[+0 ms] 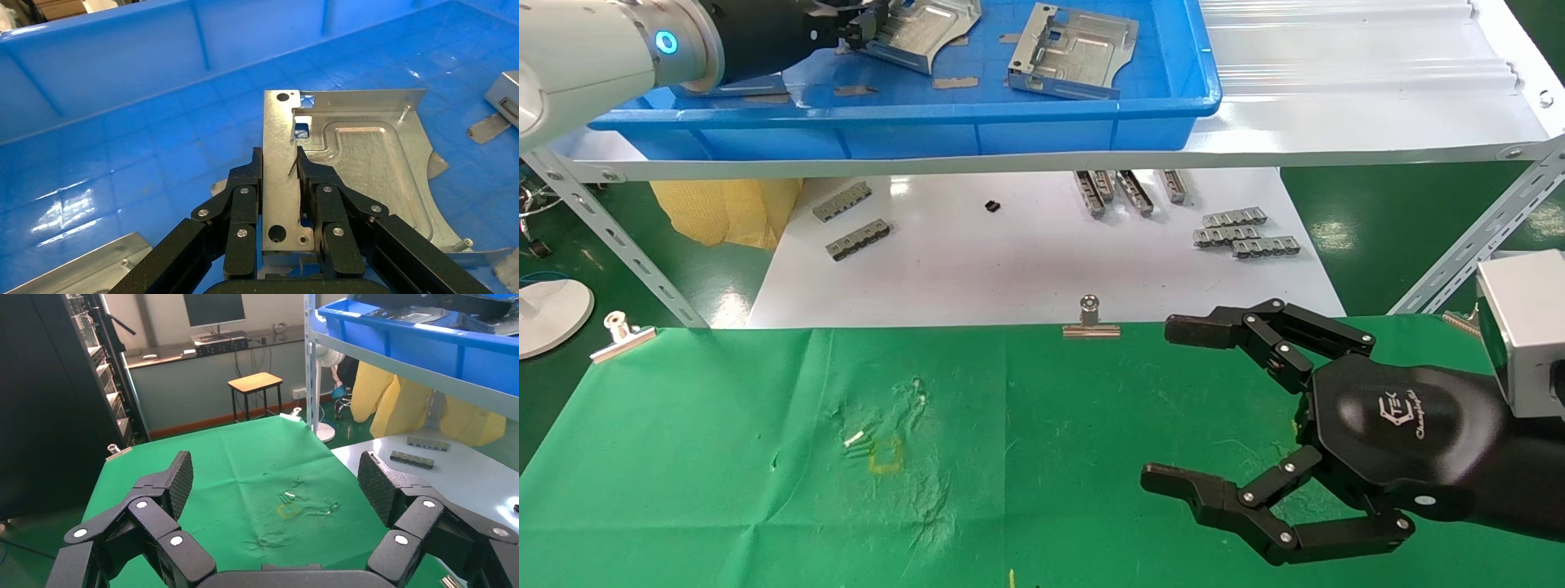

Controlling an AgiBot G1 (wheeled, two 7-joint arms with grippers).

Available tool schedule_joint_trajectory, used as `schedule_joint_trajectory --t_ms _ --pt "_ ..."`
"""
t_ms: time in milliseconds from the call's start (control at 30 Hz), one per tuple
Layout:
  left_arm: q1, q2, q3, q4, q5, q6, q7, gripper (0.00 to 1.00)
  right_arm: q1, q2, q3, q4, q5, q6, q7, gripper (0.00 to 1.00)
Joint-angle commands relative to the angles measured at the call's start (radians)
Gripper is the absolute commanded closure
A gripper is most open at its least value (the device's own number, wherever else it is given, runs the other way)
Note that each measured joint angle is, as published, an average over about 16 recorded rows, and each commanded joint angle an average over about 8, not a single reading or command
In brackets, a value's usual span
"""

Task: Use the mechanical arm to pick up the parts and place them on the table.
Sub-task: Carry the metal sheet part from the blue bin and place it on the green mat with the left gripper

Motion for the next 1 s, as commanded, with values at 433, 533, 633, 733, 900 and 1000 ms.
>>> schedule_joint_trajectory --t_ms 433,533,633,733,900,1000 --pt "-0.024 -0.136 -0.045 -0.110 -0.079 0.447 0.107 1.00 0.000 0.000 0.000 0.000 0.000 0.000 0.000 0.00" --pt "-0.033 -0.173 -0.047 -0.130 -0.088 0.588 0.147 1.00 0.000 0.000 0.000 0.000 0.000 0.000 0.000 0.00" --pt "-0.048 -0.204 -0.038 -0.136 -0.081 0.696 0.183 1.00 0.000 0.000 0.000 0.000 0.000 0.000 0.000 0.00" --pt "-0.065 -0.231 -0.027 -0.132 -0.068 0.772 0.216 1.00 0.000 0.000 0.000 0.000 0.000 0.000 0.000 0.00" --pt "-0.080 -0.280 -0.013 -0.120 -0.051 0.861 0.278 1.00 0.000 0.000 0.000 0.000 0.000 0.000 0.000 0.00" --pt "-0.079 -0.309 -0.003 -0.121 -0.042 0.887 0.315 1.00 0.000 0.000 0.000 0.000 0.000 0.000 0.000 0.00"
